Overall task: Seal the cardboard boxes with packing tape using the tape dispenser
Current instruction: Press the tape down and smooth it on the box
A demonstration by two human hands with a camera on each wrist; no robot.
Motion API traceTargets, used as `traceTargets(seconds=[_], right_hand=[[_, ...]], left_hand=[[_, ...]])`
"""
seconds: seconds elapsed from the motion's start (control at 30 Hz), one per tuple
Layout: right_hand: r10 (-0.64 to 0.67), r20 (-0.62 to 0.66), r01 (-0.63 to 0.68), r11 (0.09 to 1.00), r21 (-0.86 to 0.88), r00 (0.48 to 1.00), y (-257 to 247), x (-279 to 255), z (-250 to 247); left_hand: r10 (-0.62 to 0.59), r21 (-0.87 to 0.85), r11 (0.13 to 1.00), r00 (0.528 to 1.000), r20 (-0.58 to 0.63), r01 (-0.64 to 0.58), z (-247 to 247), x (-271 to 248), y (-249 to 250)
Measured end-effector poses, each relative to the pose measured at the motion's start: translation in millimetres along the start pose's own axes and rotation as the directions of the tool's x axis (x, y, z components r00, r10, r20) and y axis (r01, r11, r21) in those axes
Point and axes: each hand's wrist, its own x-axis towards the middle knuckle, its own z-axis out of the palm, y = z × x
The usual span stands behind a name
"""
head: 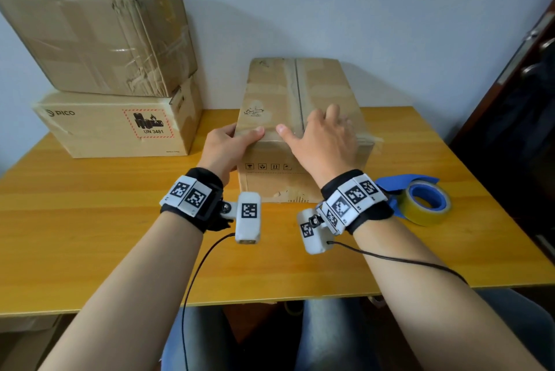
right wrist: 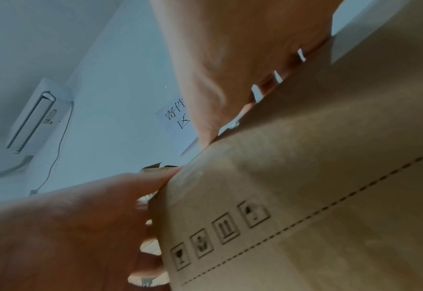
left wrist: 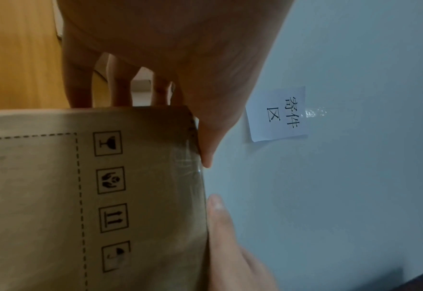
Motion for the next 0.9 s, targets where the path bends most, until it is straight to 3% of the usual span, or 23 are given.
traceTargets(seconds=[0.2, 0.4, 0.6, 0.9], right_hand=[[0.010, -0.058, -0.006, 0.997, 0.073, 0.998, 31, -1, -8], [0.128, -0.071, -0.118, 0.984, 0.130, 0.989, 66, 1, -4], [0.232, 0.098, -0.252, 0.902, 0.350, 0.968, 89, -3, -9], [0.267, 0.082, -0.257, 0.731, 0.632, 0.960, 106, 4, -5]], left_hand=[[-0.059, -0.105, 0.993, 0.998, -0.028, 0.056, -1, -5, 0], [-0.075, -0.144, 0.987, 0.996, -0.050, 0.067, 0, -6, -1], [-0.136, -0.210, 0.970, 0.989, -0.063, 0.120, 0, -11, -3], [-0.144, -0.234, 0.965, 0.983, -0.111, 0.115, -1, -9, -5]])
